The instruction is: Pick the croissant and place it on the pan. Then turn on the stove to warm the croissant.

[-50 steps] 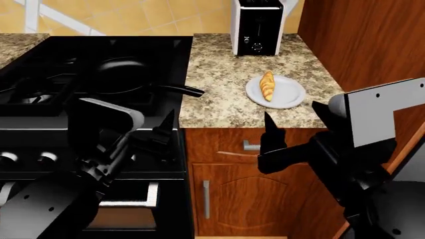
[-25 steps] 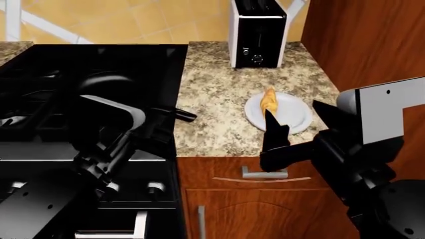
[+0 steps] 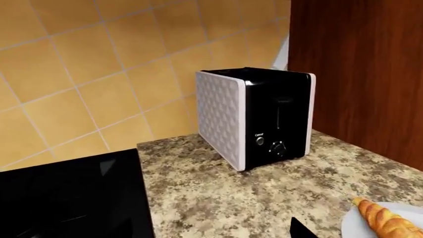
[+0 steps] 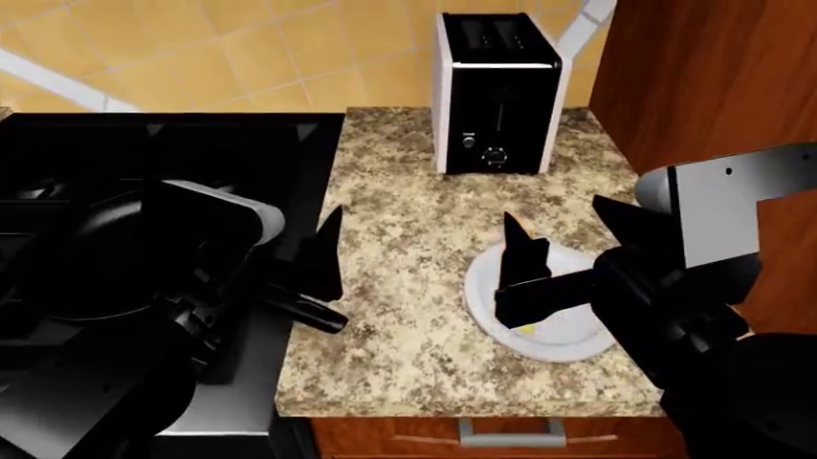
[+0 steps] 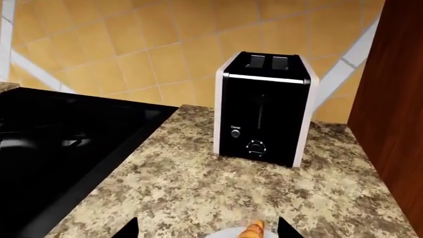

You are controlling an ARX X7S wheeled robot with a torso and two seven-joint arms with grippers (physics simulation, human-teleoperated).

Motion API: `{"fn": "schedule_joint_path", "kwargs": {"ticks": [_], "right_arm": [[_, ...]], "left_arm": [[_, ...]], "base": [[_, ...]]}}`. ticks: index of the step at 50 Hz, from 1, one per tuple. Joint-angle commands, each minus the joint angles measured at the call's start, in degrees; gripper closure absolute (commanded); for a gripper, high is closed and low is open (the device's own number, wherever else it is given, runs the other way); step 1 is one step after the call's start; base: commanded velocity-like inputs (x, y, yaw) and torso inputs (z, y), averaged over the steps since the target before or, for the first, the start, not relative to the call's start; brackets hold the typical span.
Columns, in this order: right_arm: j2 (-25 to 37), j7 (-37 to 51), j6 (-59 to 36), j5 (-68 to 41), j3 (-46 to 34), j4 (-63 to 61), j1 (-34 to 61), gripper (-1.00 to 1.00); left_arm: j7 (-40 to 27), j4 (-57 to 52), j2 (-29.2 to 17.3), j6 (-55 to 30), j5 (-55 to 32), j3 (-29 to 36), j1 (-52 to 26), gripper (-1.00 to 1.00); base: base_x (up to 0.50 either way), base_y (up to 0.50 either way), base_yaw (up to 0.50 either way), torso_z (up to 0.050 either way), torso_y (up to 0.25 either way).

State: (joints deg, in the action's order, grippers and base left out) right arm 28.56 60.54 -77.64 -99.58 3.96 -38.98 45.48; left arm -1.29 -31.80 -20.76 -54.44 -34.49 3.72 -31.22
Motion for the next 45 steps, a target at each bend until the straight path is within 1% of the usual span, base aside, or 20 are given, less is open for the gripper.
{"fn": "schedule_joint_path", "kwargs": {"ticks": [1,6,11,15,23,26,29,37,45], "right_arm": [[1.1,3.0,0.7,-2.7,-2.7,1.5,0.5,-1.0],[3.0,10.8,3.3,-9.8,-7.1,5.1,4.0,-1.0],[4.6,19.3,7.1,-18.1,-13.7,10.4,9.5,-1.0],[5.5,23.5,8.7,-22.0,-17.9,13.2,13.2,-1.0],[7.8,28.6,11.2,-27.7,-26.6,18.3,20.8,-1.0],[8.9,28.7,12.5,-28.8,-30.4,20.5,23.9,-1.0],[8.8,27.3,12.5,-27.8,-32.0,22.7,25.1,-1.0],[8.3,23.0,11.7,-24.1,-32.9,26.9,24.6,-1.0],[7.8,18.9,12.6,-20.1,-31.8,28.4,22.1,-1.0]], "left_arm": [[0.0,0.7,0.0,0.7,0.1,0.6,0.1,-1.0],[0.2,1.5,0.2,1.4,0.3,0.7,-0.7,-1.0],[0.4,1.2,0.2,2.0,0.3,1.0,-0.8,-1.0],[0.5,0.9,0.4,2.2,-0.1,0.9,-1.1,-1.0],[0.8,0.5,0.2,2.8,-0.8,0.4,-0.3,-1.0],[0.7,0.1,0.2,2.7,-1.2,0.1,-0.4,-1.0],[-0.2,-0.6,0.6,0.8,-2.7,-0.6,-1.4,-1.0],[-0.1,0.7,0.7,0.2,-3.0,0.1,-3.1,-1.0],[0.9,2.2,0.6,2.2,-2.1,0.7,-4.3,-1.0]], "base": [[0.0,0.0,0.0,0.0,0.0],[0.0,0.0,0.0,0.0,0.0],[0.0,0.0,0.0,0.0,0.0],[0.0,0.0,0.0,0.0,0.0],[0.0,0.0,0.0,0.0,0.0],[0.0,0.0,0.0,0.0,0.0],[0.0,0.0,0.0,0.0,0.0],[0.0,0.0,0.0,0.0,0.0],[0.0,0.0,0.0,0.0,0.0]]}}
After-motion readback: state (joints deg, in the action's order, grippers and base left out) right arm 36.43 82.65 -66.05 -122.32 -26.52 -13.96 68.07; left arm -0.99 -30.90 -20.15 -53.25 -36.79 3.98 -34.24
